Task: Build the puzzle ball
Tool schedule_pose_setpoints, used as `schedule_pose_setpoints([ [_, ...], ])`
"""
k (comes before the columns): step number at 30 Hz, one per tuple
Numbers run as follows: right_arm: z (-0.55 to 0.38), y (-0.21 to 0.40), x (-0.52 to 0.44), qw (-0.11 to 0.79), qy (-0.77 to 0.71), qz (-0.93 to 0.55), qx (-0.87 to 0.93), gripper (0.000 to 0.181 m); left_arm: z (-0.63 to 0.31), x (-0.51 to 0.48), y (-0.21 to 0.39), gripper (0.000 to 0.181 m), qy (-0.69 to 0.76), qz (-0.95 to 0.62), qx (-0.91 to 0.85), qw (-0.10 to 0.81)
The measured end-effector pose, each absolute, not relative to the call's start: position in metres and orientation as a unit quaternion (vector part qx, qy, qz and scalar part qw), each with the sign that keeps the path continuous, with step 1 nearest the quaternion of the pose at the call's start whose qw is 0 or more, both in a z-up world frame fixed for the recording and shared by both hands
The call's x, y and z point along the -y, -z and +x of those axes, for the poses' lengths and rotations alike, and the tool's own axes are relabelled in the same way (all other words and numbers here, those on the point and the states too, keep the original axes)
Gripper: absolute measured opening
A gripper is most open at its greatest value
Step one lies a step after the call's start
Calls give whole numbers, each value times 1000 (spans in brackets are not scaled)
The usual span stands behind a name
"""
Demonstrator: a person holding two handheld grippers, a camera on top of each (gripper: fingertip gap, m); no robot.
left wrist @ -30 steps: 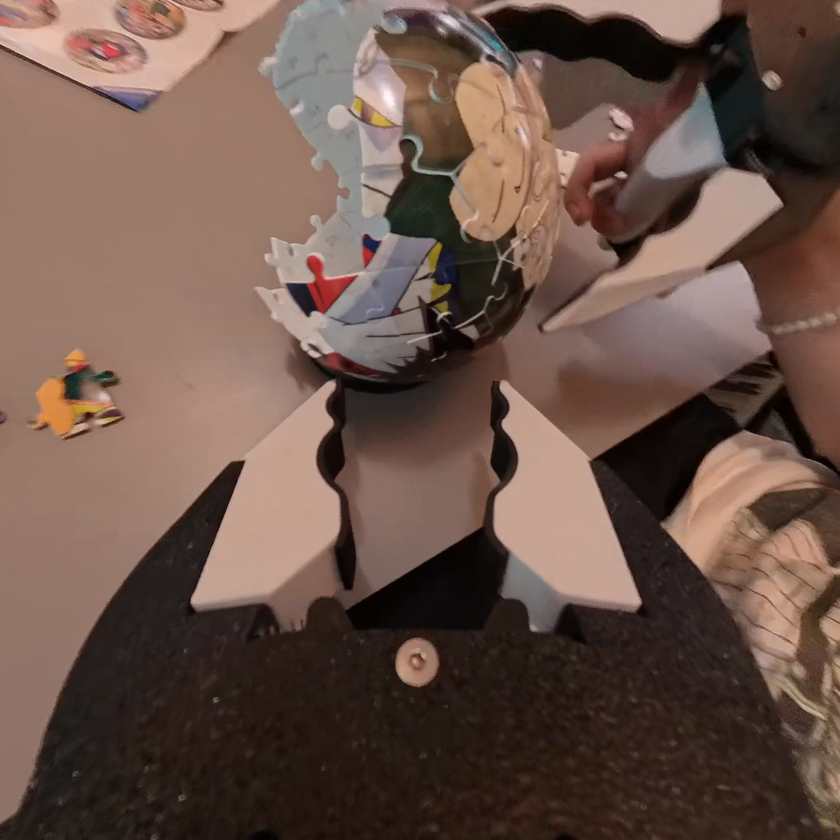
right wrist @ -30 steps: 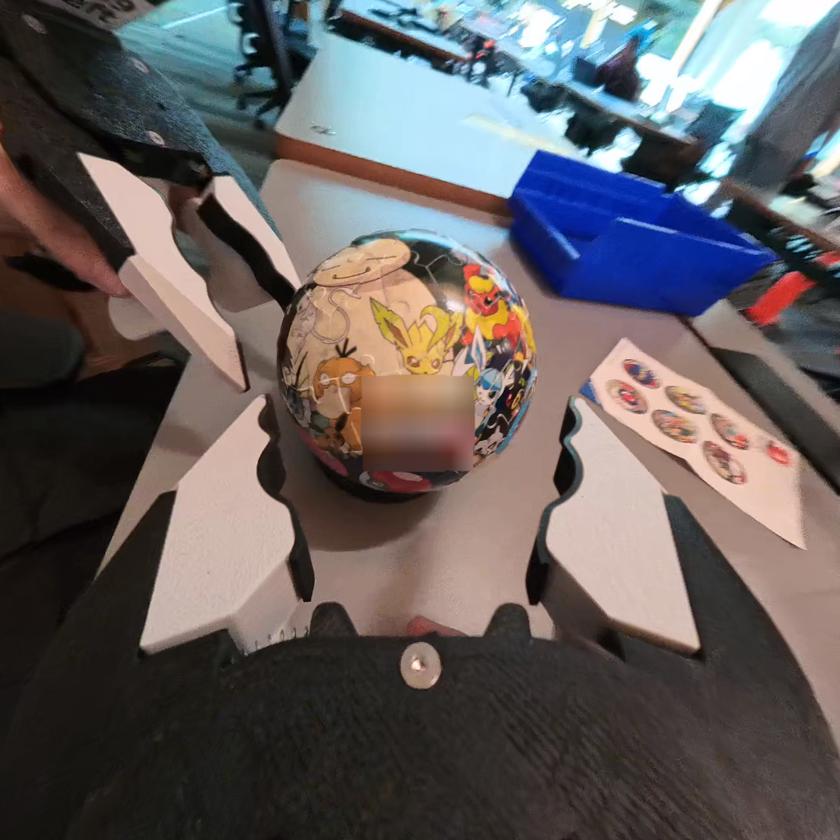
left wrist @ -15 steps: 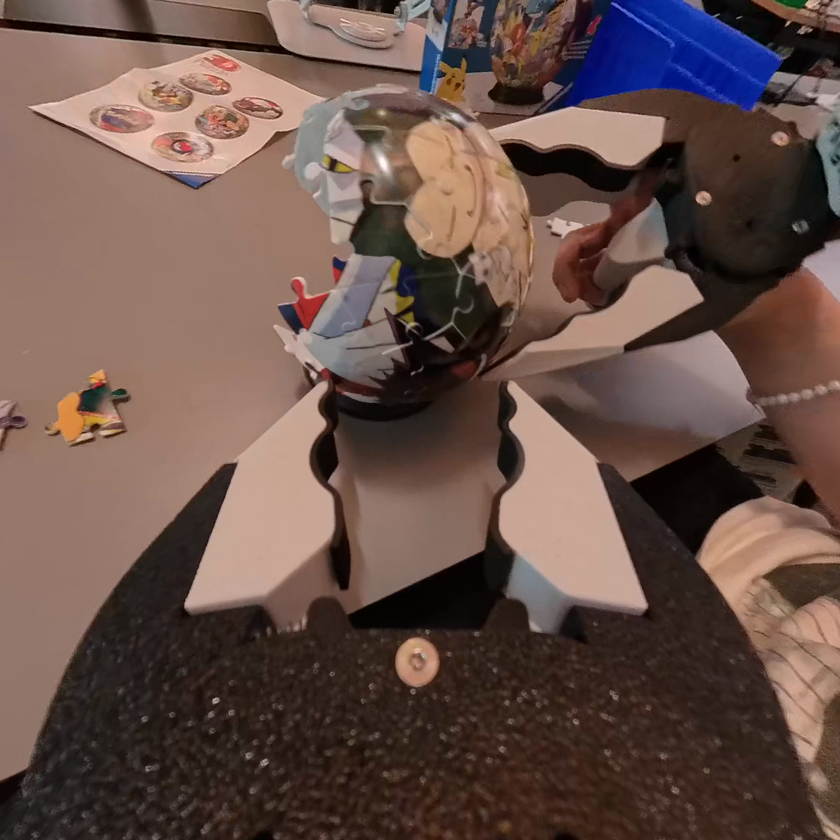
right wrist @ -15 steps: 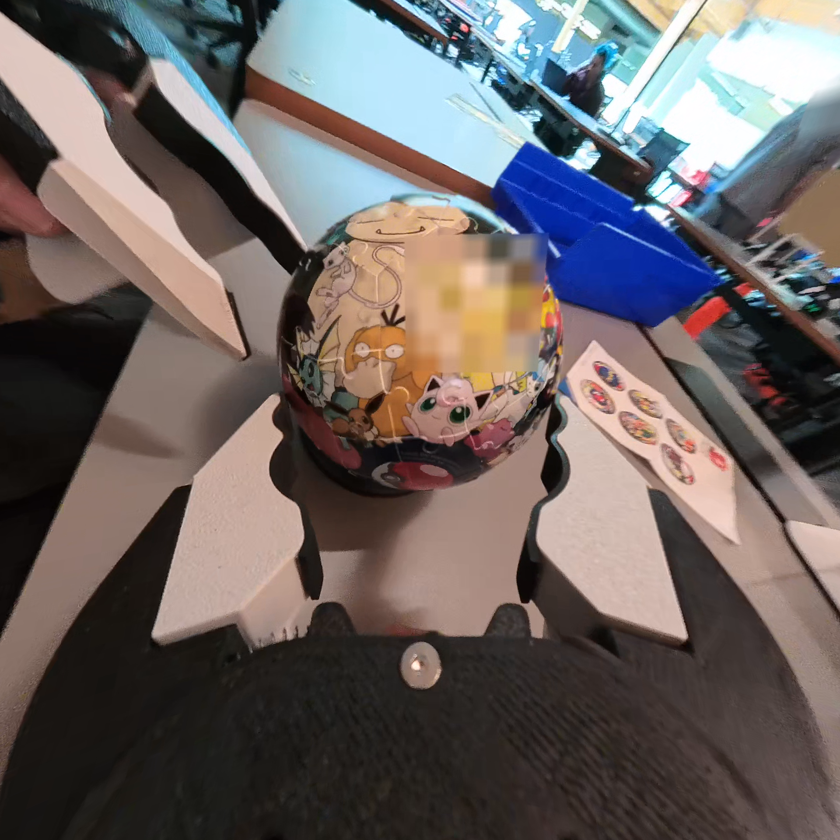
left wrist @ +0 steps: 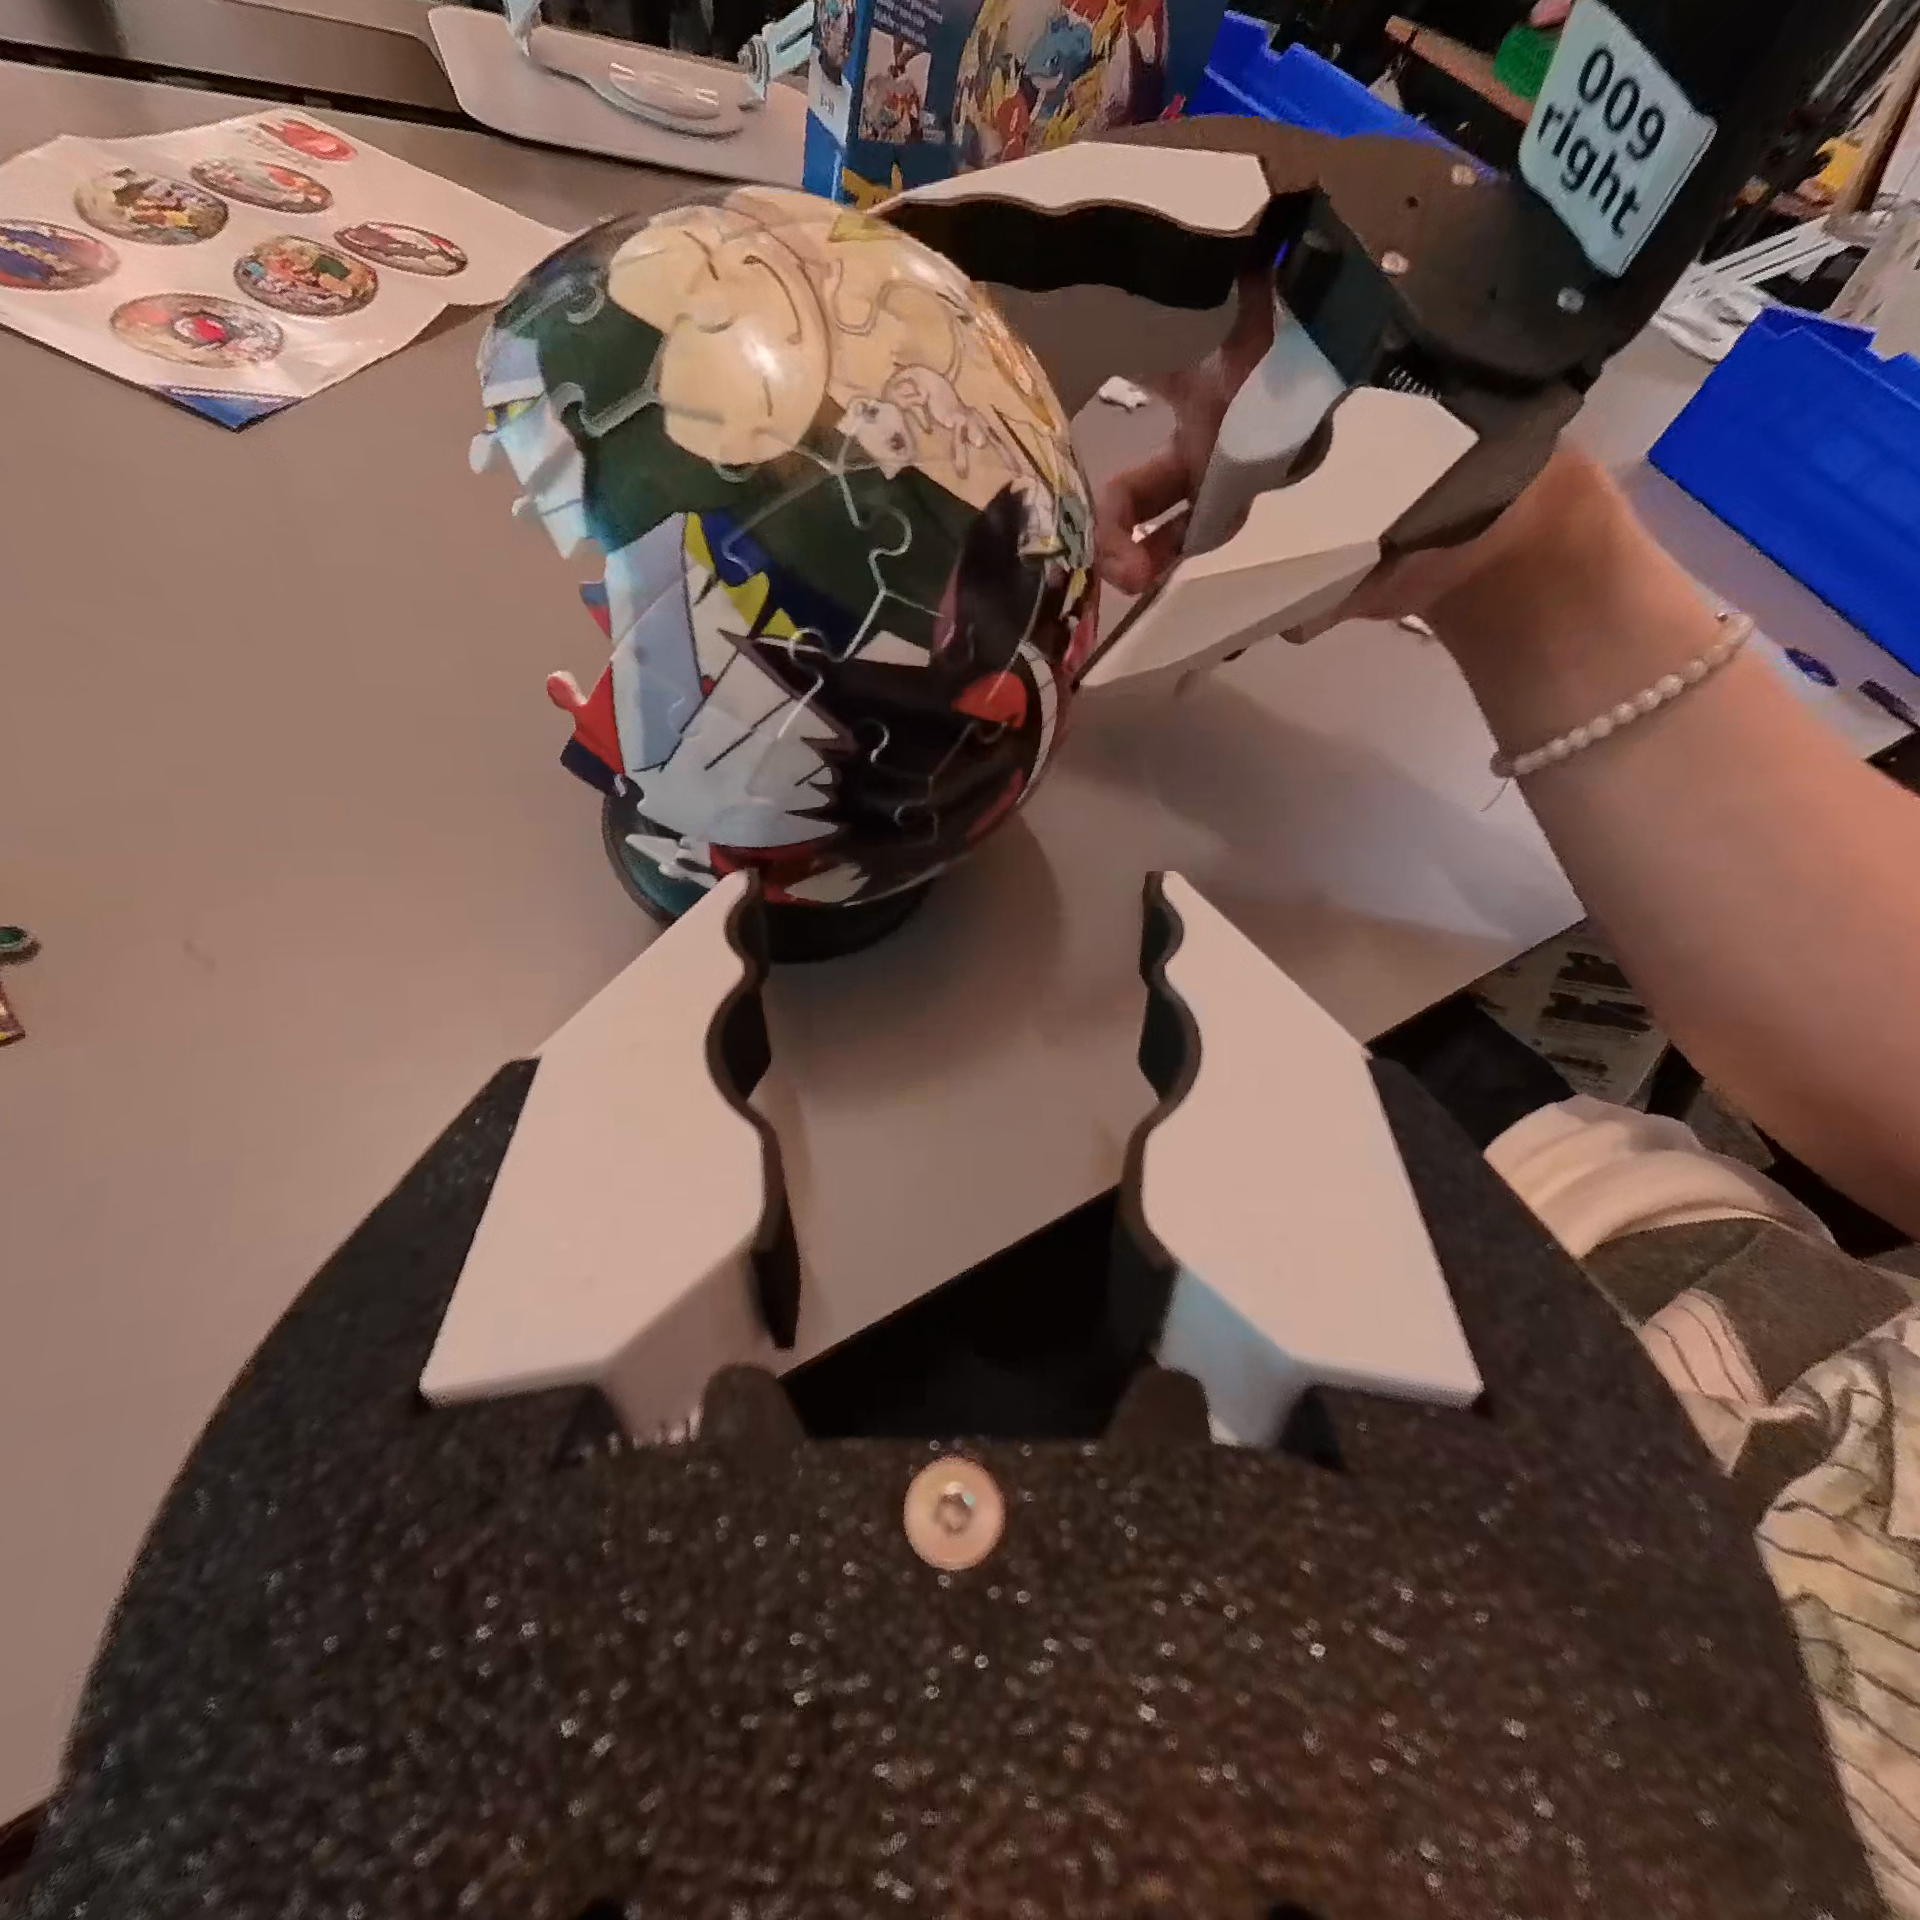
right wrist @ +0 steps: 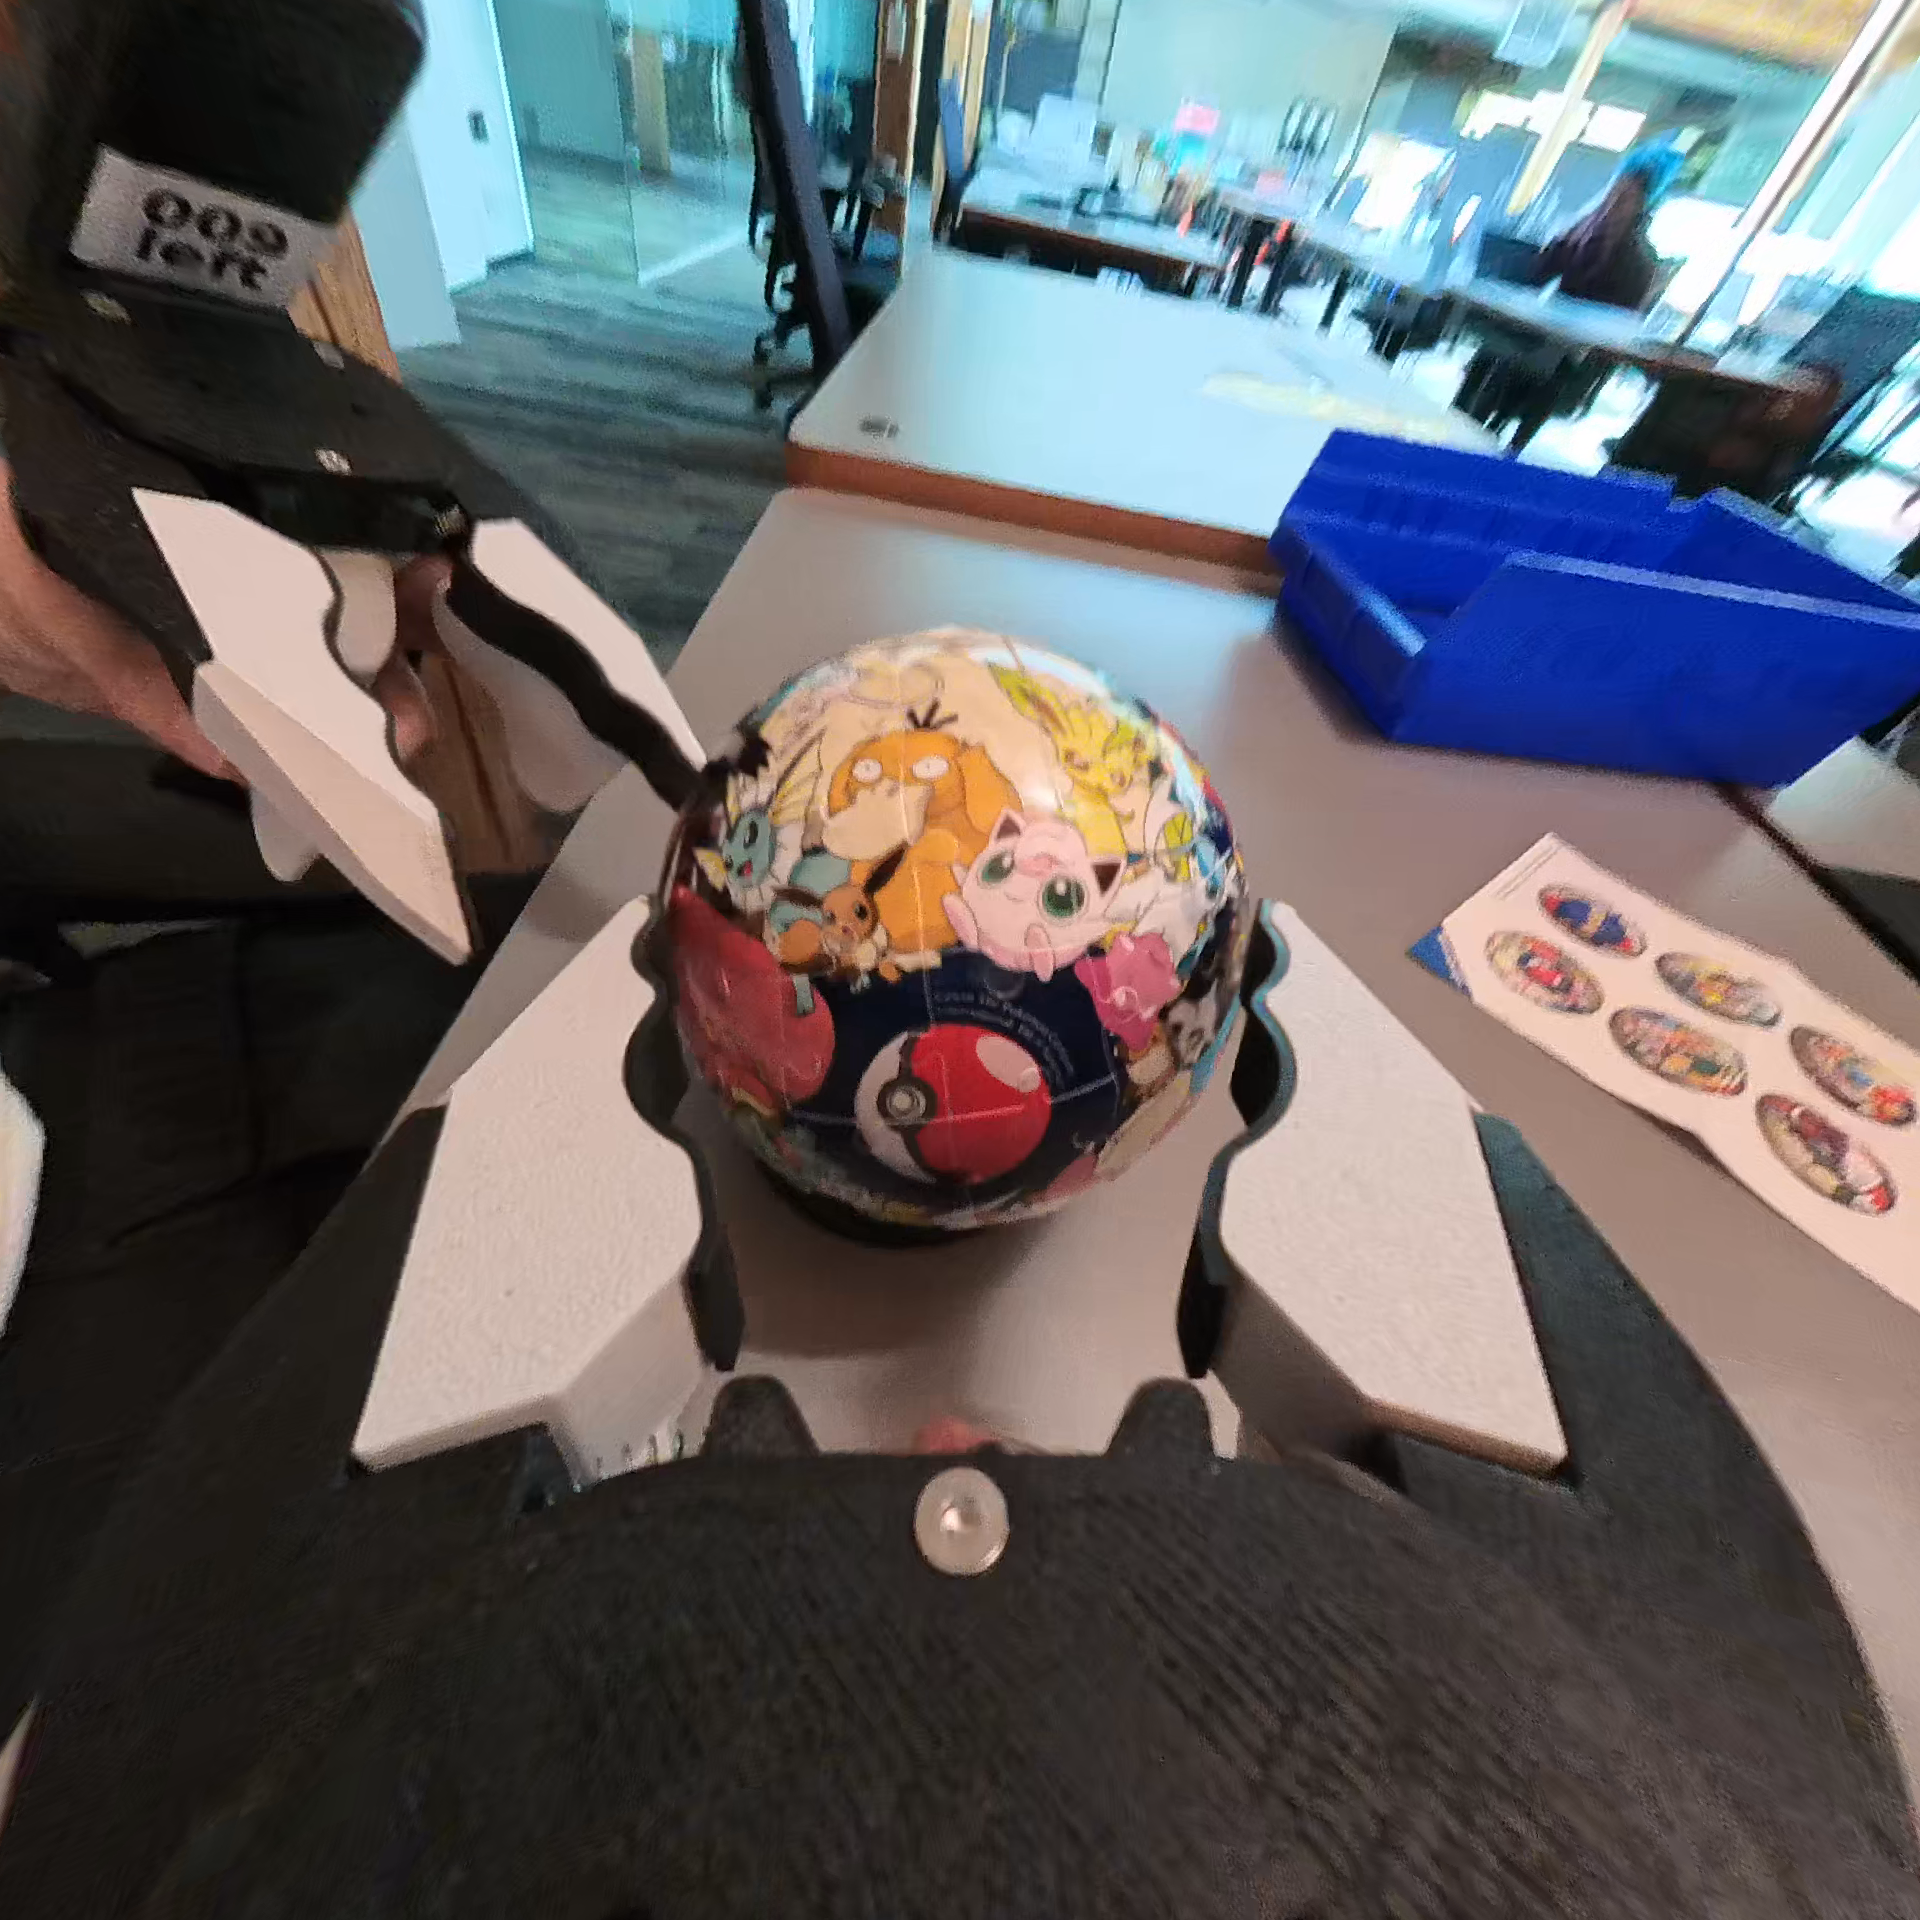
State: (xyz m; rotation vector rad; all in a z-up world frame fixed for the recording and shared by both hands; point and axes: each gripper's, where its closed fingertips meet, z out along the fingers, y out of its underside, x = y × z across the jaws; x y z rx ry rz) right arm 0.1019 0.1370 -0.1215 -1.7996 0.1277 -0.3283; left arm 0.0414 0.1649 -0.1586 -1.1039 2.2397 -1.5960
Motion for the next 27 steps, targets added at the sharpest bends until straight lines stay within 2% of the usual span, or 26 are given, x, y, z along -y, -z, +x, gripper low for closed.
schedule_pose_setpoints([
  [4,100,115,-135,625,196,-753,-69,118,41,-164,157,70,544,-370,-749,82],
  [9,90,136,-139,570,296,-764,-64,135,38,-163,158,70,544,-358,-754,82],
  [16,101,139,-148,563,356,-744,-60,132,26,-144,154,71,557,-337,-756,69],
  [17,104,137,-147,570,351,-741,-58,126,24,-142,155,70,556,-329,-760,73],
  [27,103,137,-128,610,237,-755,-44,126,41,-174,146,64,575,-327,-743,102],
])
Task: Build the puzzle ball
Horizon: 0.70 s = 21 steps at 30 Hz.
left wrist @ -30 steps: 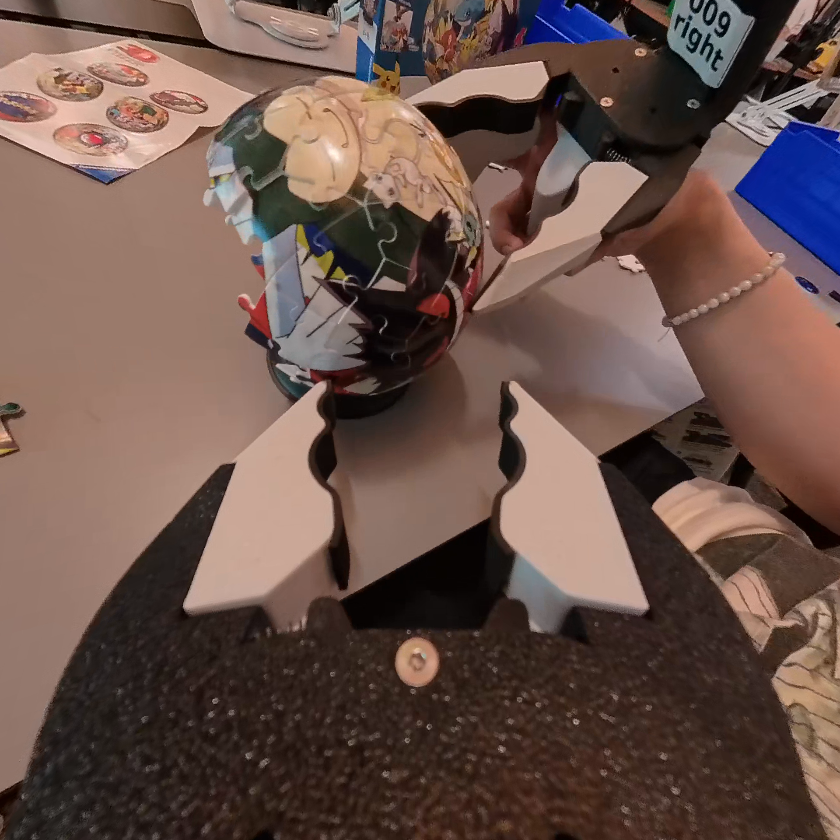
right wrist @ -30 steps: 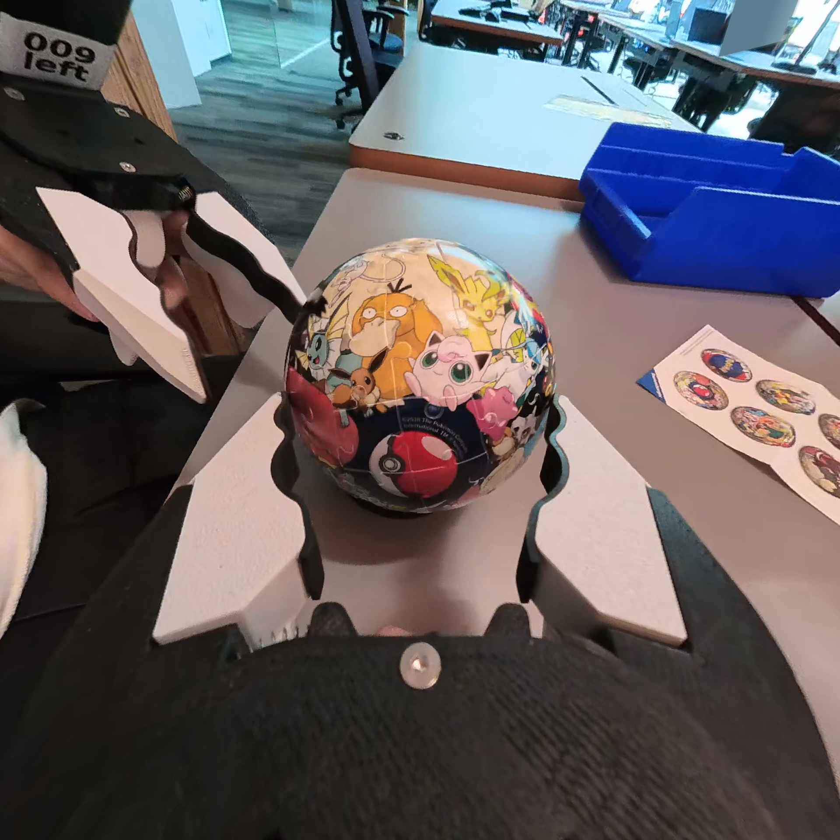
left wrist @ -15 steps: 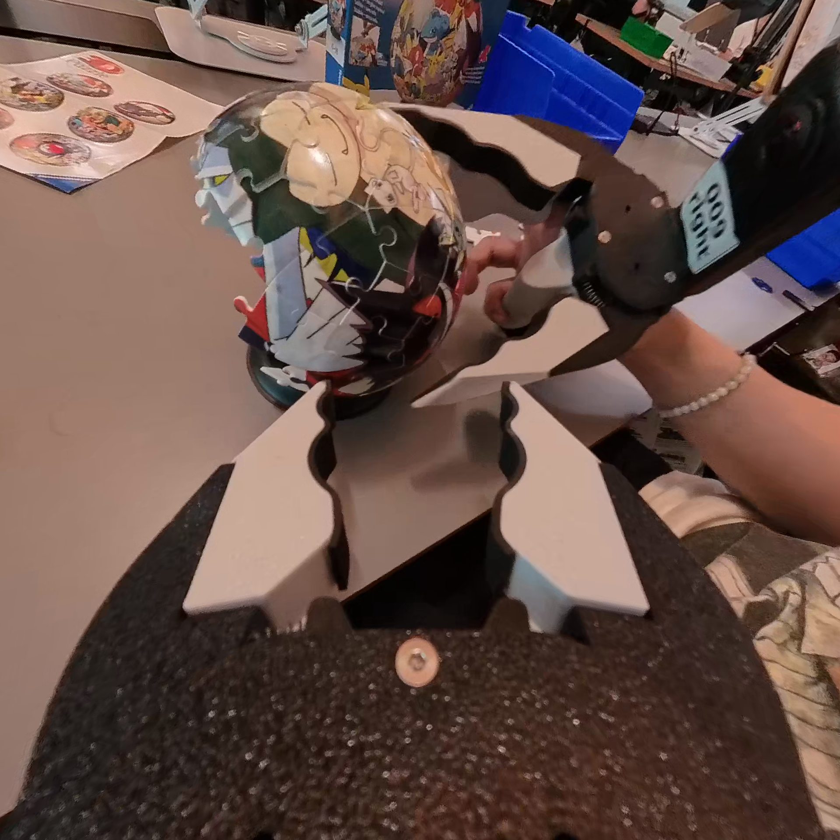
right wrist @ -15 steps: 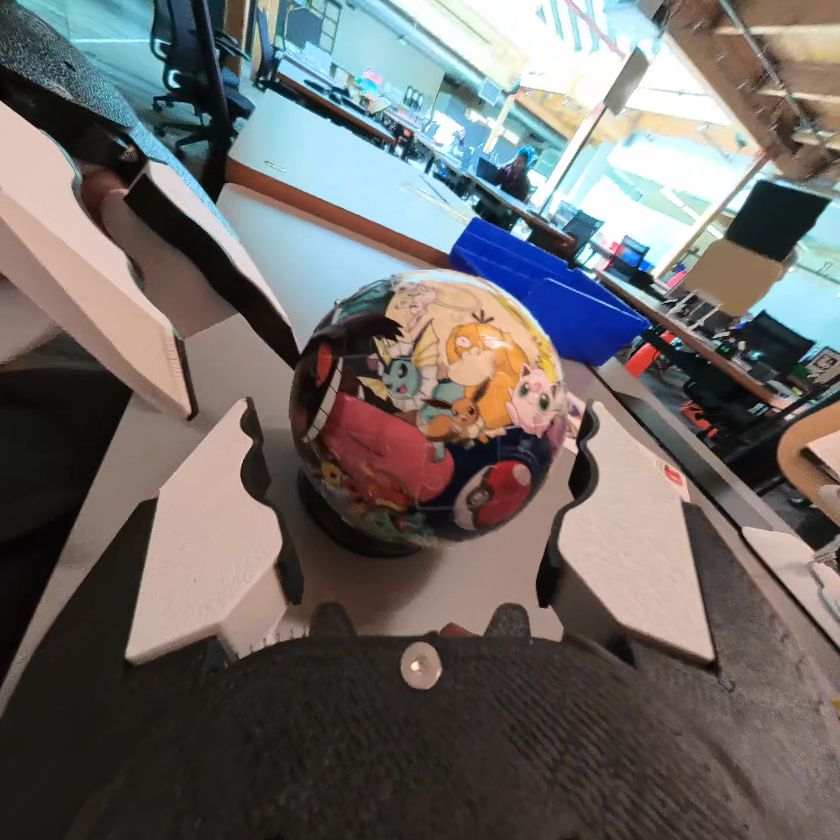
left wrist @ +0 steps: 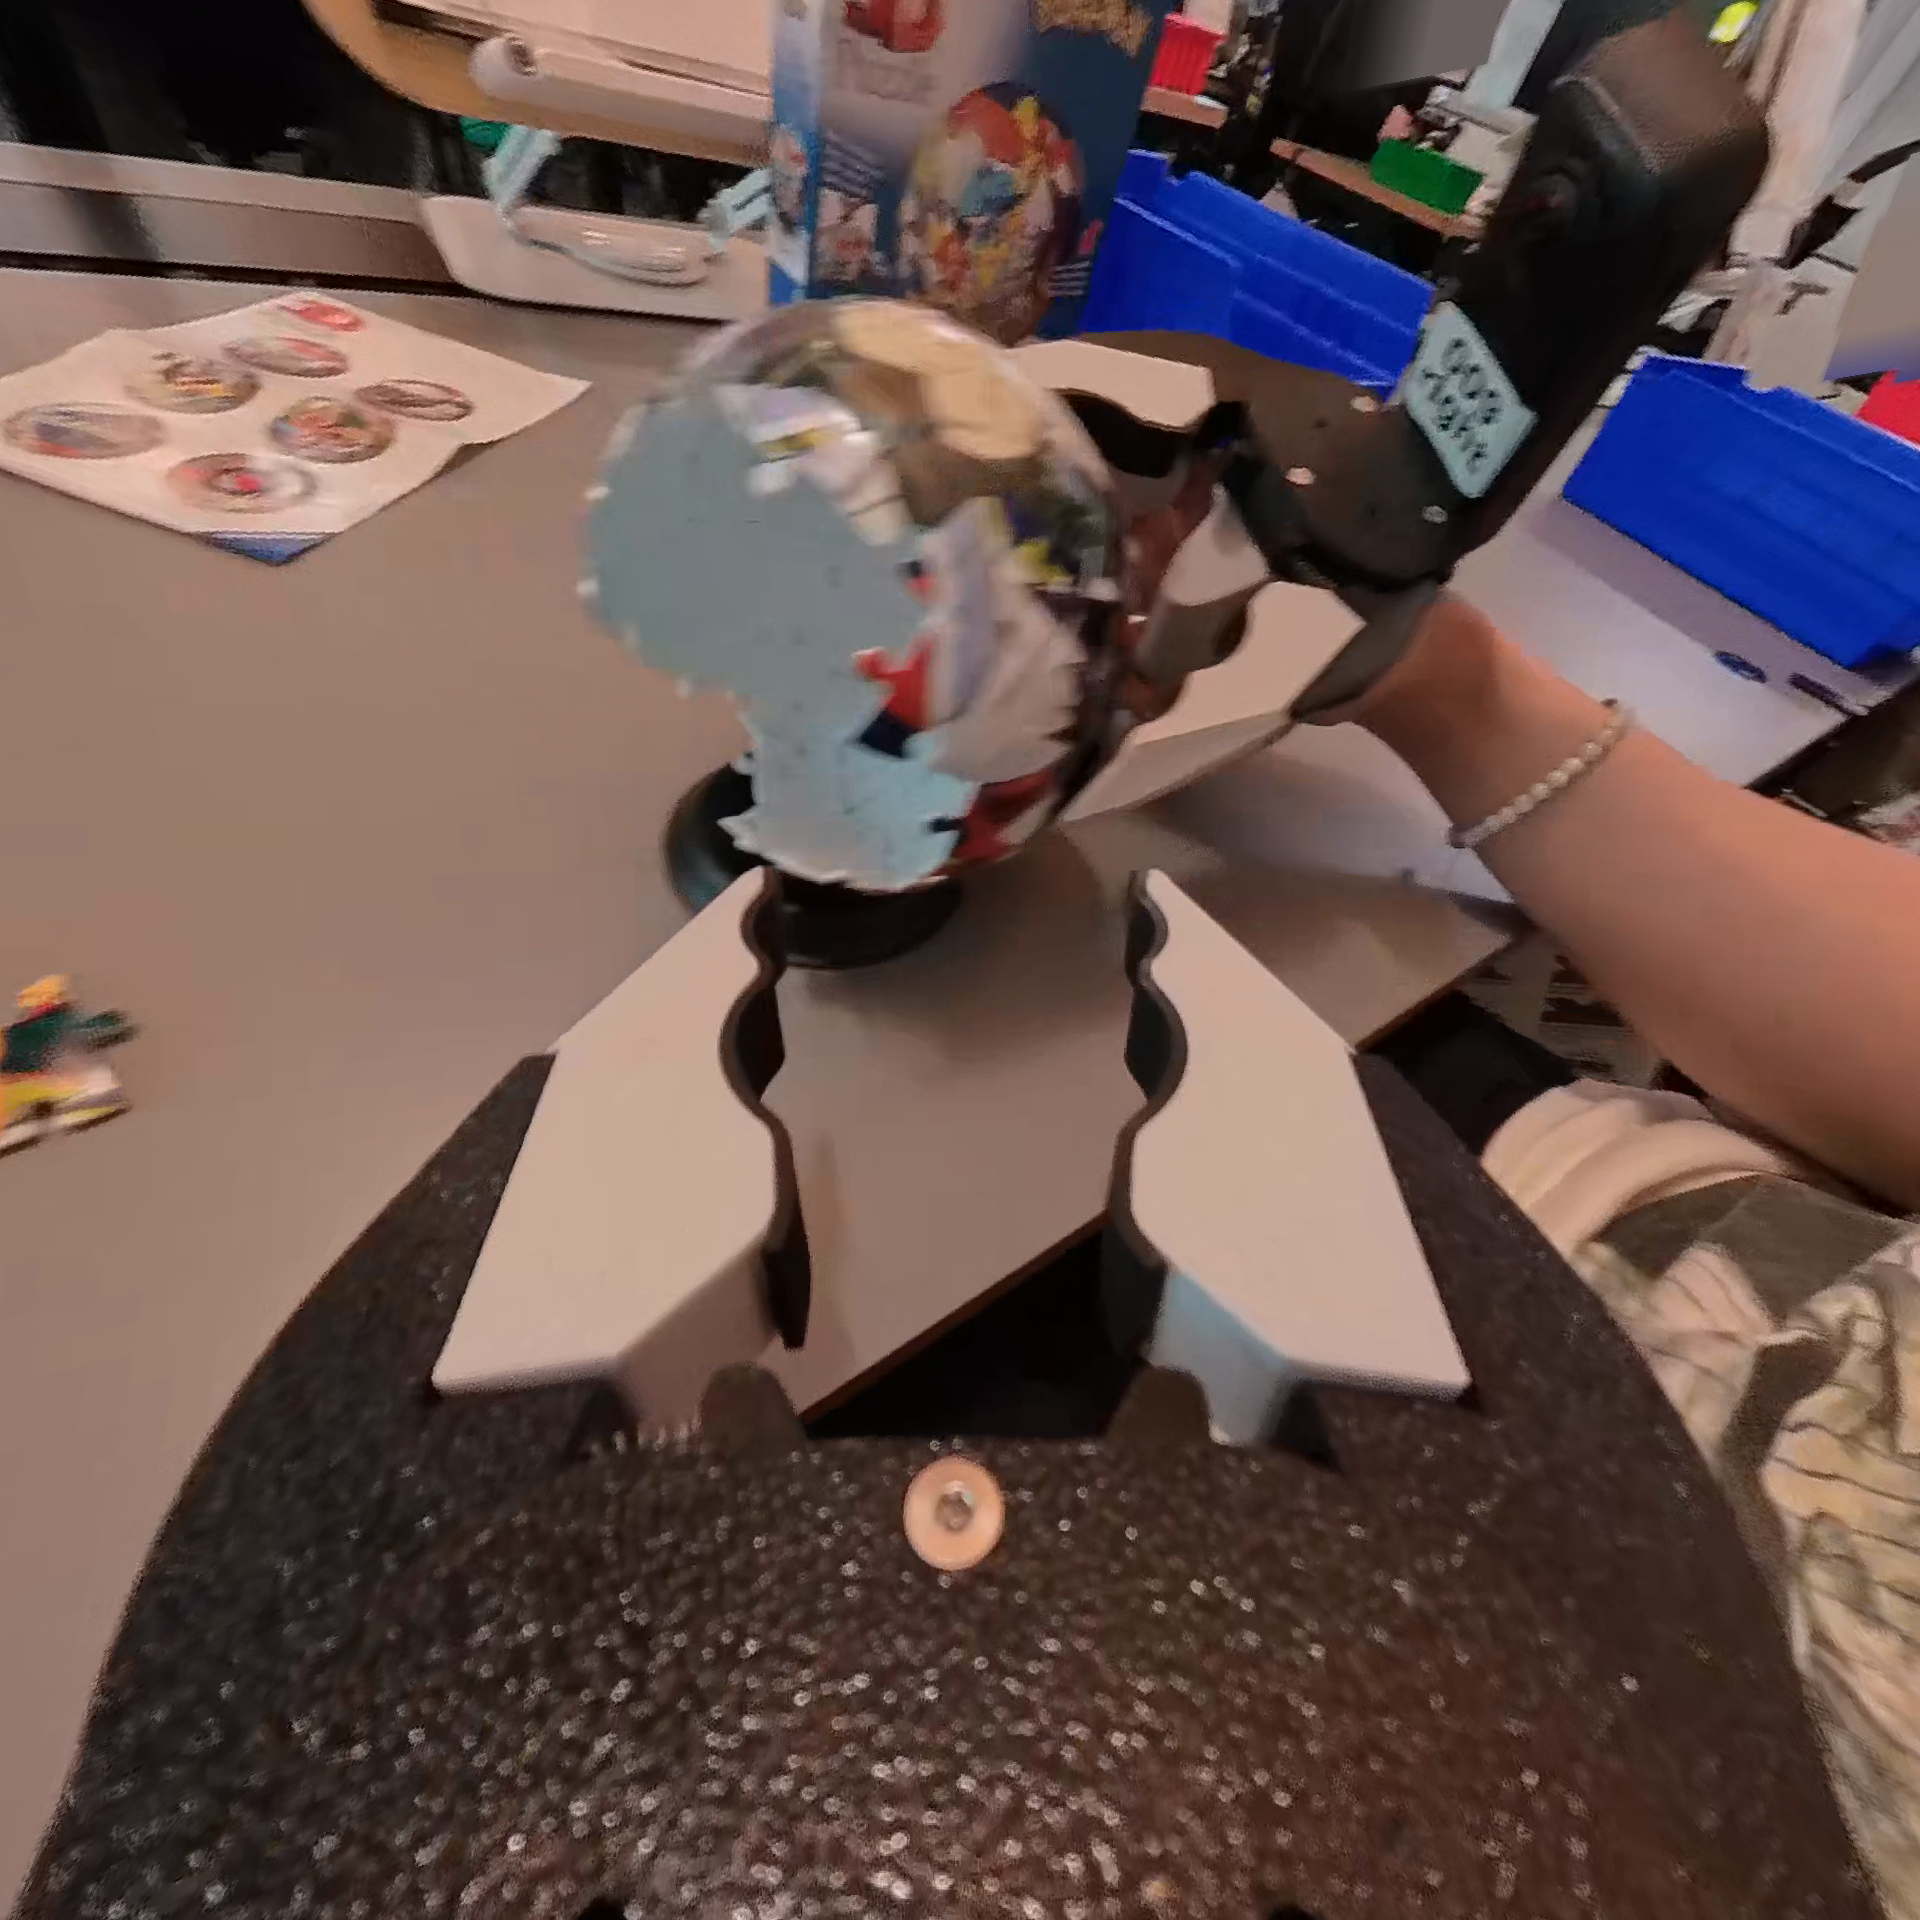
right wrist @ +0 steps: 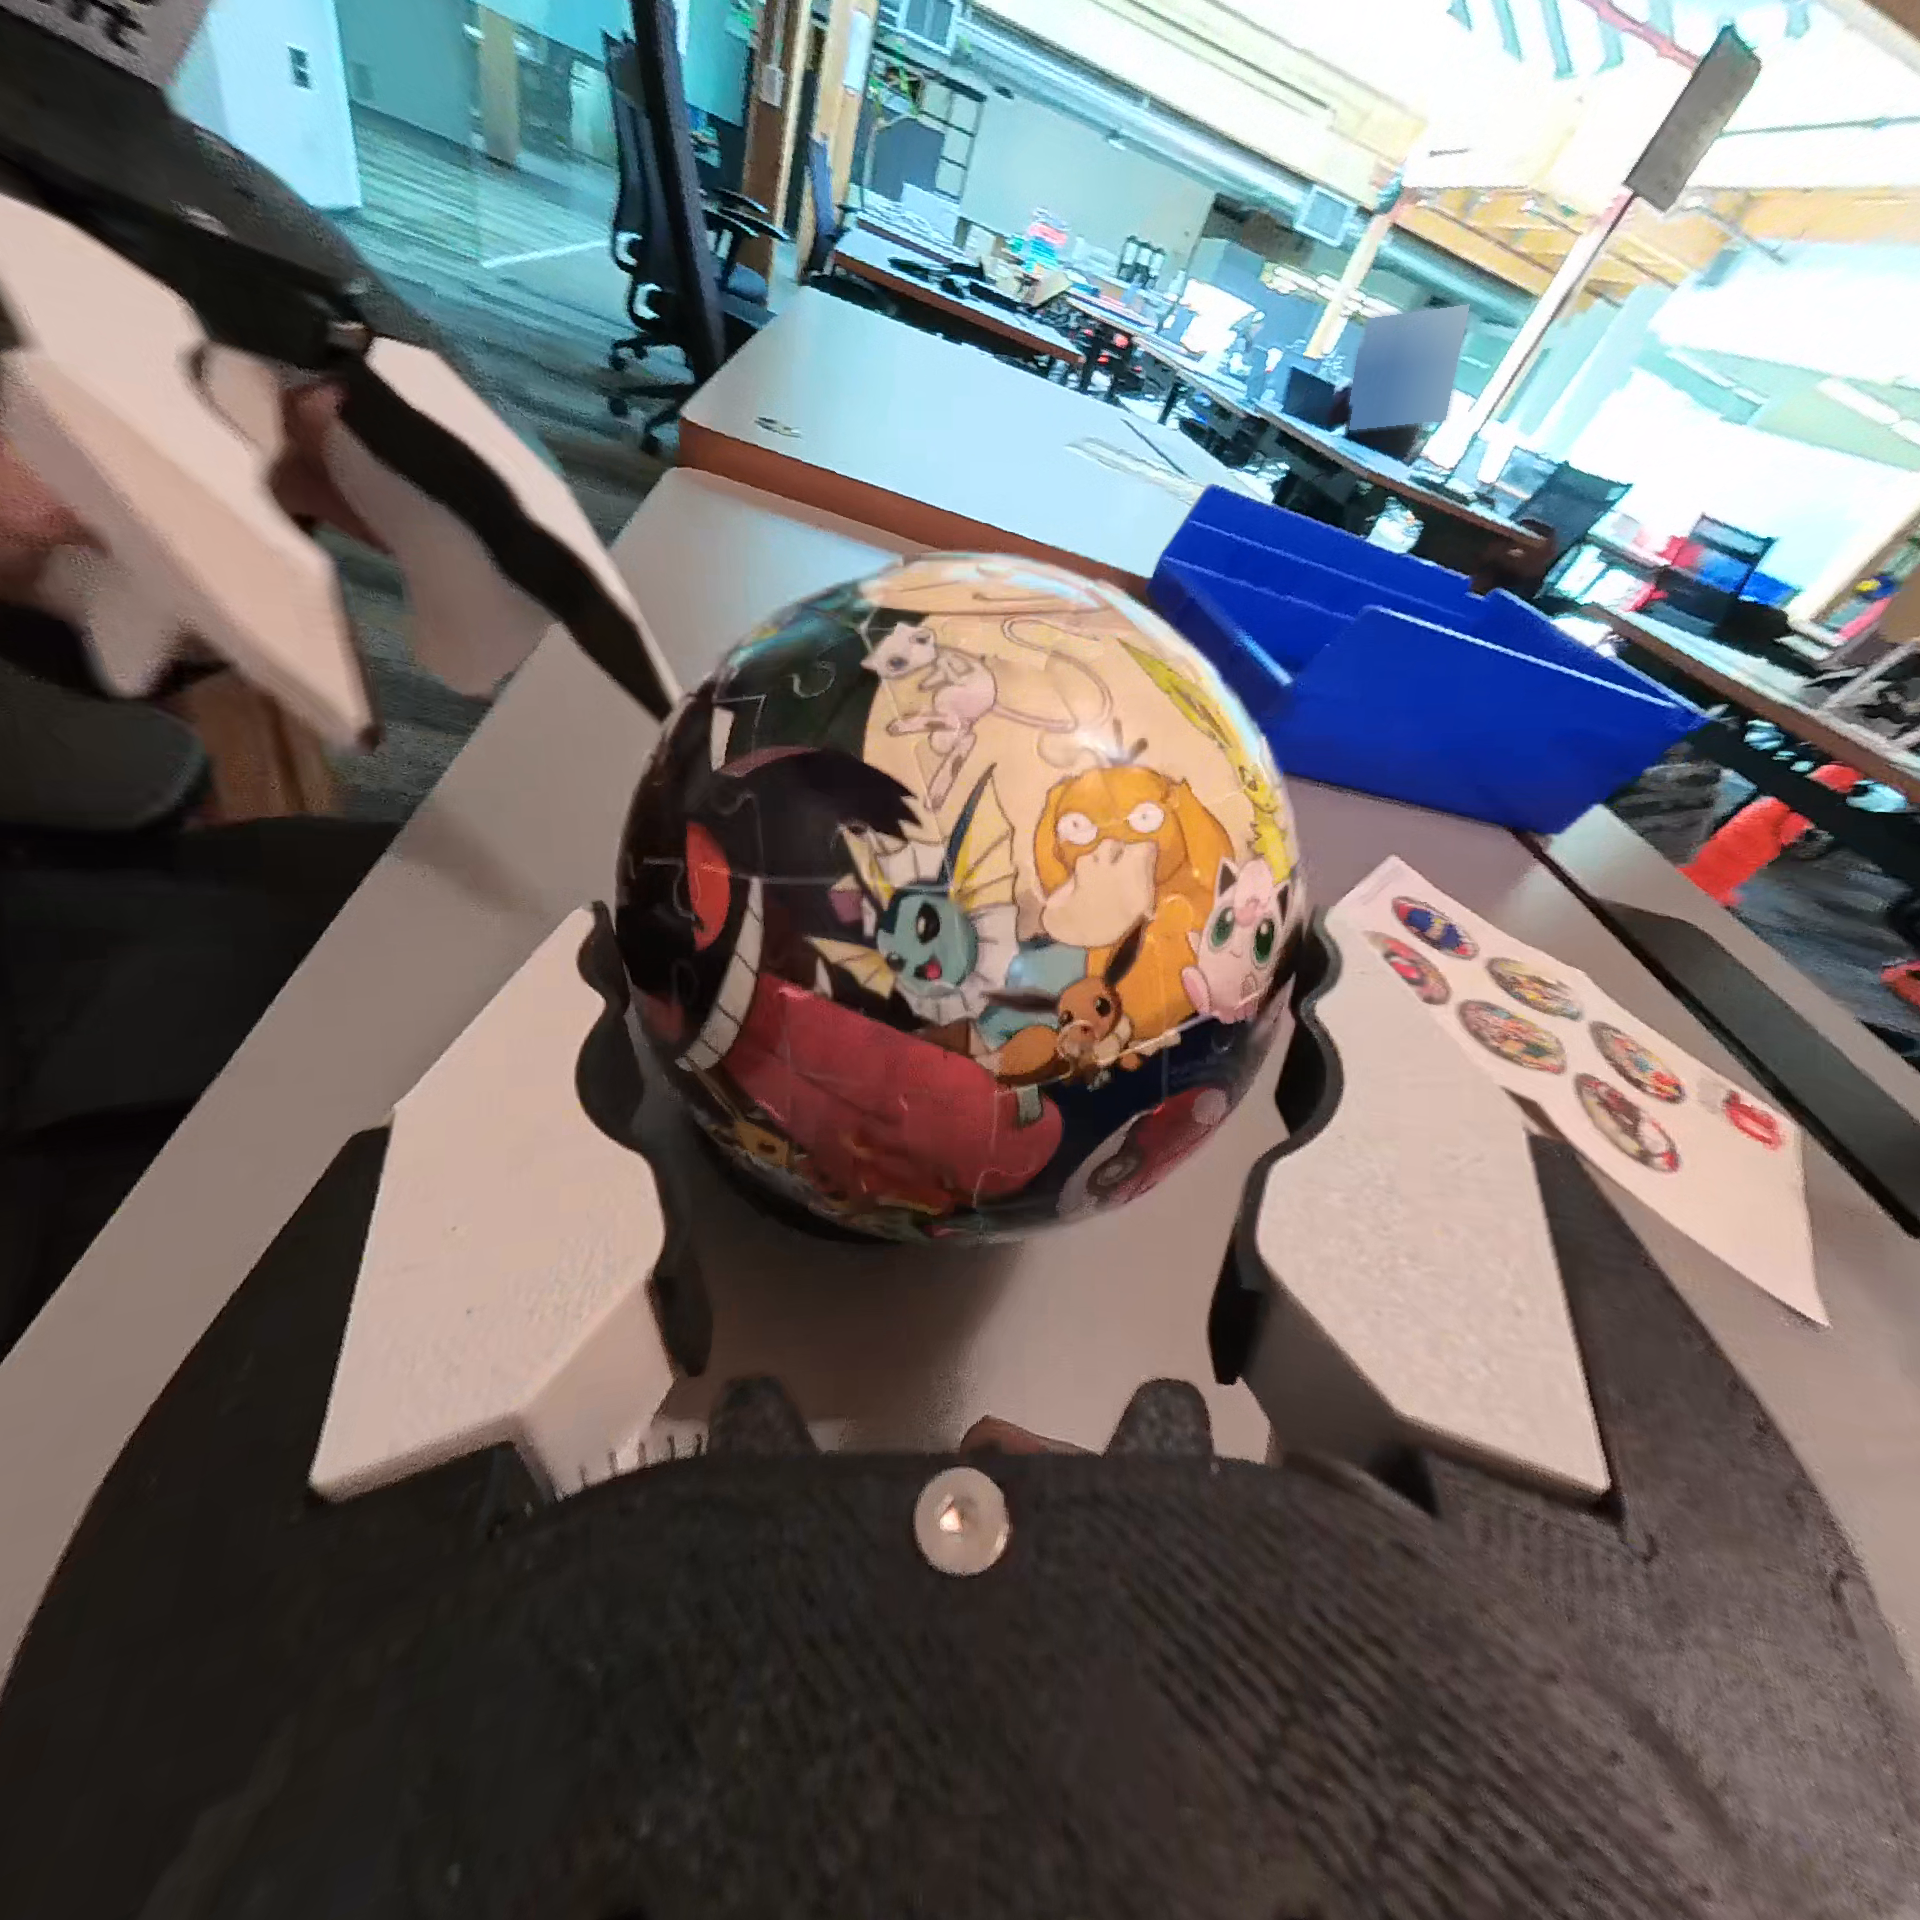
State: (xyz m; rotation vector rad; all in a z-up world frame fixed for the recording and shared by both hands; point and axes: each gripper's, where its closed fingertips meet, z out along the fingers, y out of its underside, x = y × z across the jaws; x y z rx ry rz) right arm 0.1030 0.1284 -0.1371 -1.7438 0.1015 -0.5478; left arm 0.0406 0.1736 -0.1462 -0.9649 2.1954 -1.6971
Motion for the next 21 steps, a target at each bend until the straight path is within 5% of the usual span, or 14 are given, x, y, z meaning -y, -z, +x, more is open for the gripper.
schedule_pose_setpoints([
  [21,101,138,-139,610,135,-781,-2,124,57,-181,205,67,454,-254,-852,54],
])
